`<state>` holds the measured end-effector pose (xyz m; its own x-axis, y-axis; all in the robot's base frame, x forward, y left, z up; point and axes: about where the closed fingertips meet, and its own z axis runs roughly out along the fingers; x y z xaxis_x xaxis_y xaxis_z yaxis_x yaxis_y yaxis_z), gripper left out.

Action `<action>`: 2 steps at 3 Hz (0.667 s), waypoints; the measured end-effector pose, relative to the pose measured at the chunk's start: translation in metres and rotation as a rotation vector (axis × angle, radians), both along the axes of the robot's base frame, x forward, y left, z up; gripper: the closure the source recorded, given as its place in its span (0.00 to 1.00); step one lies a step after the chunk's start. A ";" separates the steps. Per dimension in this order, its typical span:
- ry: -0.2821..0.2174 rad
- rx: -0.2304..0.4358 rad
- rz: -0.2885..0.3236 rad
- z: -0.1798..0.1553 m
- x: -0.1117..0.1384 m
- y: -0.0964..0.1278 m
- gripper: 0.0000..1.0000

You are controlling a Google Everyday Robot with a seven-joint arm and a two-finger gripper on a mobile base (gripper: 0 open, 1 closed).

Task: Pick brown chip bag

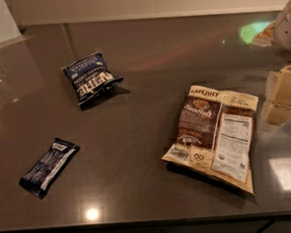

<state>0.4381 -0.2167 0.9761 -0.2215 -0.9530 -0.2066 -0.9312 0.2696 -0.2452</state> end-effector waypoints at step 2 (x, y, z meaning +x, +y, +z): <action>0.006 -0.012 0.076 0.000 0.001 0.007 0.00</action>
Offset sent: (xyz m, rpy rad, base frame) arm 0.0014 0.0171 -0.0048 -0.0322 0.0420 0.2014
